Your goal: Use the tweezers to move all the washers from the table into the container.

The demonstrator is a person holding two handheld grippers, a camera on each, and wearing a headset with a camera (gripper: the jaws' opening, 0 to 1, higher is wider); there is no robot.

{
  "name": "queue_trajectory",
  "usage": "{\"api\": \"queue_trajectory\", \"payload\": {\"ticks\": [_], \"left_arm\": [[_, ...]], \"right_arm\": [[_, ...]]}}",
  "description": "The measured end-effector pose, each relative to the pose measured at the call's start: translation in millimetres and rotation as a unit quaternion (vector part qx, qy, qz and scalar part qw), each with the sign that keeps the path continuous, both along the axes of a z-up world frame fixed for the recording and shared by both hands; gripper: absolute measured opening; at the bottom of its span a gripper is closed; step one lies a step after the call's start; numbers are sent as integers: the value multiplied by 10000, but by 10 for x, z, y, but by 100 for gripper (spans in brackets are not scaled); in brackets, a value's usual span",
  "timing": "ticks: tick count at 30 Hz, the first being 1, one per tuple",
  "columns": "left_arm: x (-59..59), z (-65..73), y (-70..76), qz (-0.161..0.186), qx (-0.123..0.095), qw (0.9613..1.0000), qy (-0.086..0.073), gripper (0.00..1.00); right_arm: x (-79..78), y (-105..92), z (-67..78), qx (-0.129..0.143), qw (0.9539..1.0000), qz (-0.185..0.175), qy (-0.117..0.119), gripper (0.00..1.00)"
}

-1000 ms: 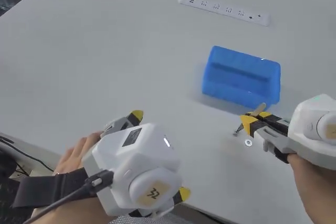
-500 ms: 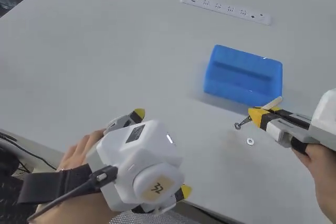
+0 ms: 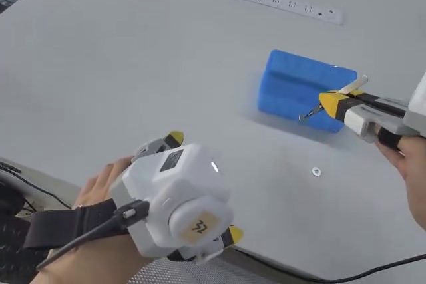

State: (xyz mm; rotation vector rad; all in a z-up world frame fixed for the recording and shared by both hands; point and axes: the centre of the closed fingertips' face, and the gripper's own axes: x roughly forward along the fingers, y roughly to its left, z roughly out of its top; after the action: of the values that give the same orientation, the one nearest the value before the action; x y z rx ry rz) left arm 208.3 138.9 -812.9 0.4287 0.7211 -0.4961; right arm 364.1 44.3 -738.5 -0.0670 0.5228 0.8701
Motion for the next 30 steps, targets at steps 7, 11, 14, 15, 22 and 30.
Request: {"api": "queue_trajectory", "payload": {"ticks": [7, 11, 14, 15, 22, 30], "left_arm": [[-3, -4, -1, -1, -7, 10000, 18, 99], [-3, -3, -2, 1, -22, 10000, 24, 99], [-6, -4, -15, -31, -29, 10000, 26, 99], [-4, -4, -8, -23, -14, 10000, 20, 99], [3, -14, 17, 58, -27, 10000, 58, 99], [3, -3, 7, 51, -51, 10000, 29, 99]], "right_arm": [[238, -11, 33, -82, 9997, -70, -208, 2], [407, 19, 32, -108, 9994, -115, -295, 2], [448, 51, 11, -167, 9993, -115, -312, 2], [471, 70, 6, -189, 9992, -105, -322, 2], [600, 155, -159, -466, 9983, -52, -343, 2], [611, 196, -380, -831, 9960, 110, -304, 2]]}}
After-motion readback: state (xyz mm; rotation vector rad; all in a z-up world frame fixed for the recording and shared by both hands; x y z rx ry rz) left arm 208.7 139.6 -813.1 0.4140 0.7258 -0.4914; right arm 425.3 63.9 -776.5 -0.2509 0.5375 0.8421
